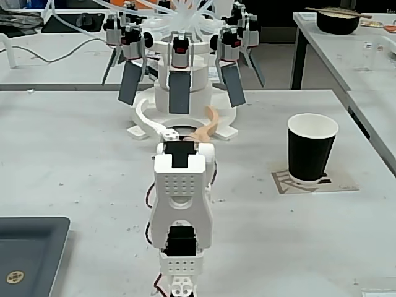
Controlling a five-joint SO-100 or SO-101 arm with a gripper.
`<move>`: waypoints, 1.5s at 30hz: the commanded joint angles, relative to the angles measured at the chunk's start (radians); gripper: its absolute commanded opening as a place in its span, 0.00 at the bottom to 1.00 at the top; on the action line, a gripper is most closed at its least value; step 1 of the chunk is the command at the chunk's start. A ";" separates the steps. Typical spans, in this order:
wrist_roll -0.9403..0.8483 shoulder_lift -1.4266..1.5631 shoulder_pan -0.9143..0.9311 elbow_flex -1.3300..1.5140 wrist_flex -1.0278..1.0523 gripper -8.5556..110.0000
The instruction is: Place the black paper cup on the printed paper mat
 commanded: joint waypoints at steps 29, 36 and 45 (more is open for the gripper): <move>-0.153 -0.512 0.008 -0.695 0.181 0.20; -0.132 -0.578 0.018 -0.778 0.196 0.19; -0.121 -0.632 0.018 -0.801 0.190 0.16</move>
